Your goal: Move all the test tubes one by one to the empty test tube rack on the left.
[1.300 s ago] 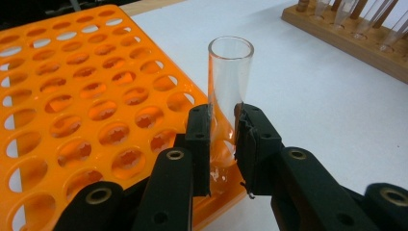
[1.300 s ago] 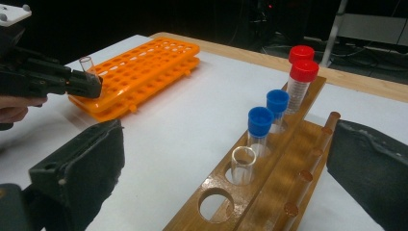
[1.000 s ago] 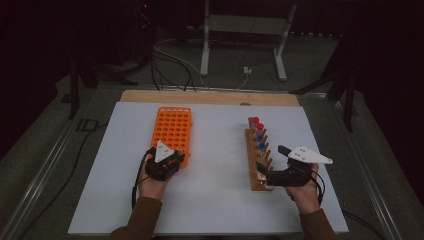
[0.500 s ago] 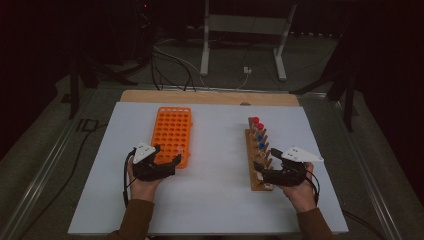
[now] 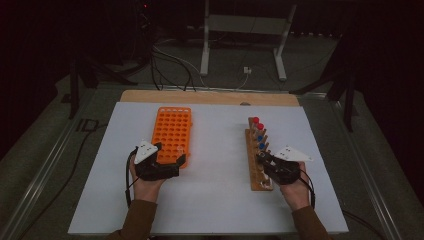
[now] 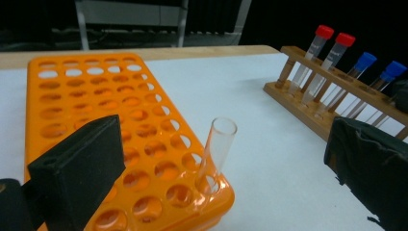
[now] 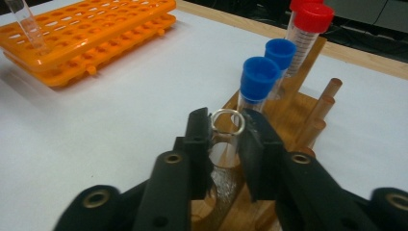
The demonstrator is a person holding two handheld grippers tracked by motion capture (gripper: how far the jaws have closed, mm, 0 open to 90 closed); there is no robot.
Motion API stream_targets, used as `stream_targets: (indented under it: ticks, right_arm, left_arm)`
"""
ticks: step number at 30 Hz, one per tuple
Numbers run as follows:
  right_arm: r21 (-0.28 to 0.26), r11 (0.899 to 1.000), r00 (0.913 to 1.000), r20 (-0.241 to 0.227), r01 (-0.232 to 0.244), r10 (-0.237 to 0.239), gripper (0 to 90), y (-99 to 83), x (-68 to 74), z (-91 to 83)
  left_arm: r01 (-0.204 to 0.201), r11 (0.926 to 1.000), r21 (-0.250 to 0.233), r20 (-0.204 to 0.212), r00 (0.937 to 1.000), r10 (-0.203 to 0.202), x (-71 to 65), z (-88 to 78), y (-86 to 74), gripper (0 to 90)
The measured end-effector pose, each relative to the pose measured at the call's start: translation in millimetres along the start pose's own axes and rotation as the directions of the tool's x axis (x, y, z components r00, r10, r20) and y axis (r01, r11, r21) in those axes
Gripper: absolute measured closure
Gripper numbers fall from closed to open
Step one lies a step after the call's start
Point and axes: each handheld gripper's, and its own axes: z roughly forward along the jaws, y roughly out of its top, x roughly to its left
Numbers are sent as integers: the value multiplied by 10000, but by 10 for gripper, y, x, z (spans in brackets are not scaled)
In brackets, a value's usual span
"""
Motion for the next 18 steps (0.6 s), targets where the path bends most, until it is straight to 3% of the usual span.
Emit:
stream_targets:
  ticks: [5, 10, 11, 14, 18]
  right_arm:
    - [18, 9998, 9998, 57, -193, 193, 760, 18, -18, 43]
    - [83, 9997, 9998, 15, -220, 220, 764, 51, -9, 24]
    - [38, 9998, 9998, -8, -199, 199, 765, 66, -9, 8]
    - [-209, 9995, 9997, -50, -220, 219, 765, 129, -3, -70]
    - [-584, 9981, 9998, -37, -215, 213, 764, 225, -4, -210]
  left_arm:
    - [-260, 9996, -74, 159, 9995, 261, -82, 9, 38, 11]
    - [-190, 9995, -271, 666, 9976, 208, -166, 33, 80, 12]
    - [-427, 9985, -347, 771, 9960, 452, -217, 48, 102, 12]
    - [-557, 9977, -378, 895, 9942, 589, -278, 67, 126, 12]
    - [-669, 9967, -452, 1361, 9880, 725, -390, 126, 179, 12]
